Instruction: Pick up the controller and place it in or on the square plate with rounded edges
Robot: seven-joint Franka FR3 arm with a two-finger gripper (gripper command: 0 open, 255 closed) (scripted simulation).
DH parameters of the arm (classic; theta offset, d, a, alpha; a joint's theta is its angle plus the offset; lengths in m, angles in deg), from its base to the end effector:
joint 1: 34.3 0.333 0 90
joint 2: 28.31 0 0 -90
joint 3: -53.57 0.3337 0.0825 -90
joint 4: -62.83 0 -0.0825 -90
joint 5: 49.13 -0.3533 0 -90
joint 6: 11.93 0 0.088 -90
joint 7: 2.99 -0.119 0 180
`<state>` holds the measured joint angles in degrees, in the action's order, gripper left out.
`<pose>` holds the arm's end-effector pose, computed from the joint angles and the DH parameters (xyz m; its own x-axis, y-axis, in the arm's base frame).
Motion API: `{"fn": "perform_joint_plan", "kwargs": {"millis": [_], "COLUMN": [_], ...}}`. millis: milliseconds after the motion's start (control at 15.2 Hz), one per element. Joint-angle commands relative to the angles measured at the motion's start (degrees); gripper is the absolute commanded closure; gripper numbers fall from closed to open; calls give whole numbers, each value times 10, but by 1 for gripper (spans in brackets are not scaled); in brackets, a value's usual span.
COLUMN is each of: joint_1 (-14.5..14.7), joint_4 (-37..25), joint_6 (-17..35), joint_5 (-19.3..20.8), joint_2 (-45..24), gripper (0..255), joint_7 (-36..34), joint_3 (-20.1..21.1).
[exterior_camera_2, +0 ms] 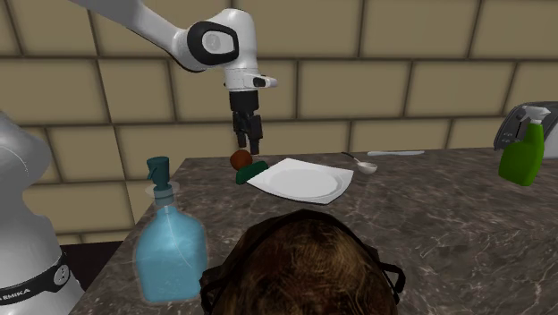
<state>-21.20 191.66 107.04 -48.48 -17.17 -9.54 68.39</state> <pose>0.4040 0.2183 0.4652 0.9304 0.3660 0.0224 0.3643 -0.9295 0.0572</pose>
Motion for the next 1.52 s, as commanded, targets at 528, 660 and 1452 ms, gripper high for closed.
{"fn": "perform_joint_plan", "kwargs": {"millis": [528, 660, 1452], "joint_1": [47, 50, 52], "joint_4": [-103, -104, -84], "joint_6": [56, 65, 110], "joint_5": [31, 34, 49], "joint_2": [-174, -183, -211], "gripper": [0, 0, 0], "joint_7": [-14, -15, -25], "joint_3": [53, 54, 50]}}
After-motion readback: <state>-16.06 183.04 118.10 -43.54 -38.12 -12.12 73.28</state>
